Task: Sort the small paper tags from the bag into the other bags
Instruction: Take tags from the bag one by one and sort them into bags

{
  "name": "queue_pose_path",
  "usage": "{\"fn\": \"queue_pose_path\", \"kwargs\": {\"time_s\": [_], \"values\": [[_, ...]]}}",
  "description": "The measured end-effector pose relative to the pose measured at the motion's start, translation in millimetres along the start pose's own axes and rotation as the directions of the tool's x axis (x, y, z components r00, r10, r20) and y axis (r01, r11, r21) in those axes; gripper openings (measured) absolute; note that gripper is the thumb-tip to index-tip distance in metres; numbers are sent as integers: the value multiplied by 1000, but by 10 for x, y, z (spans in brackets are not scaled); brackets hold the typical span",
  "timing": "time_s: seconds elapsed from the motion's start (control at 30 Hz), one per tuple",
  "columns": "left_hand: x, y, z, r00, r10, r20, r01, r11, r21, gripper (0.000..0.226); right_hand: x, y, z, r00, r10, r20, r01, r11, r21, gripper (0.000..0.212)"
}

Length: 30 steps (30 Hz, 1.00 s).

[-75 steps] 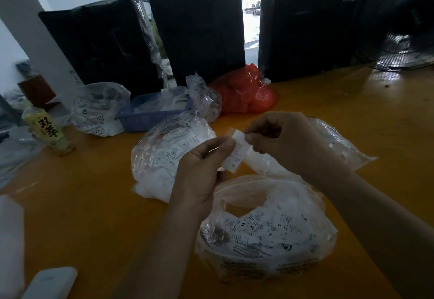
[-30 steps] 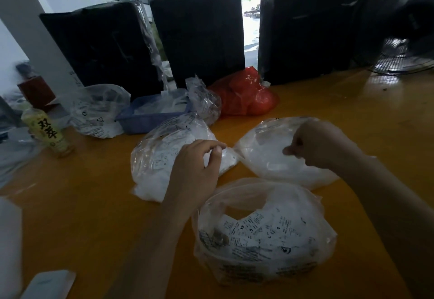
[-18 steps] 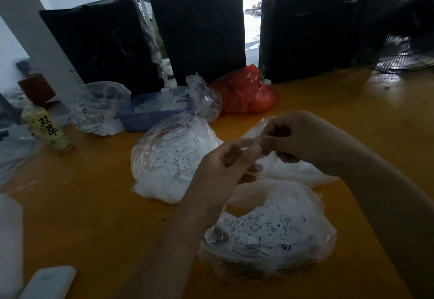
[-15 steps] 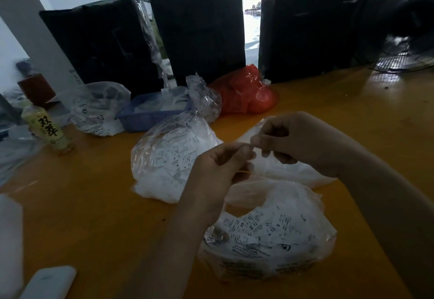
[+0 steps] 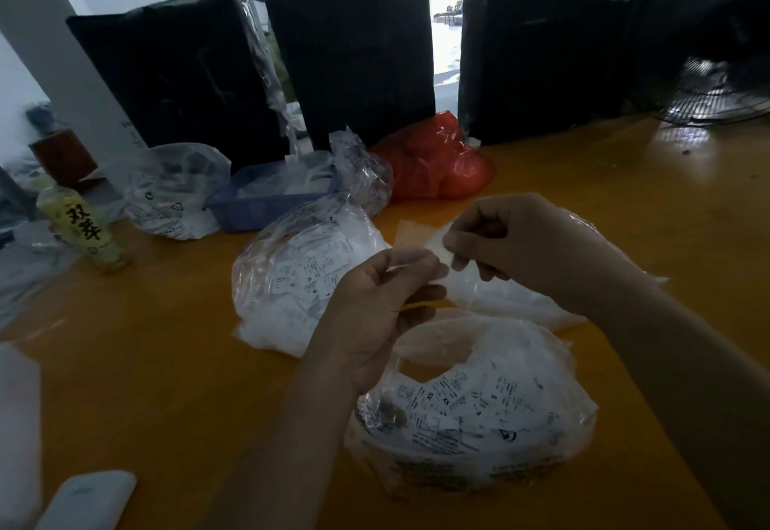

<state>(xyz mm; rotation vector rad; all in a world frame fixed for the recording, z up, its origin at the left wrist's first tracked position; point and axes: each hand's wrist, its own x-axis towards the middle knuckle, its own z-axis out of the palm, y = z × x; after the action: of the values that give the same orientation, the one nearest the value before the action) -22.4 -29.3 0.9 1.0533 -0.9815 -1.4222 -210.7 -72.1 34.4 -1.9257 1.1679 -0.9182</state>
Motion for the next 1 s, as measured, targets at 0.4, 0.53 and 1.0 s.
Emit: {"fn": "queue_pose_path", "kwargs": {"time_s": [0.4, 0.53, 1.0], "values": [[5, 50, -69, 1000, 12, -29, -9, 997, 82, 45, 33, 86, 89, 998, -54, 38, 55, 998, -24, 11], [13, 47, -80, 1000, -10, -25, 11, 998, 60, 39, 68, 144, 167, 996, -59, 66, 68, 988, -139, 11], [39, 91, -153, 995, -36, -98, 15, 979, -203, 39, -47, 334, 603, 757, 278, 592, 304, 651, -695, 35]]}}
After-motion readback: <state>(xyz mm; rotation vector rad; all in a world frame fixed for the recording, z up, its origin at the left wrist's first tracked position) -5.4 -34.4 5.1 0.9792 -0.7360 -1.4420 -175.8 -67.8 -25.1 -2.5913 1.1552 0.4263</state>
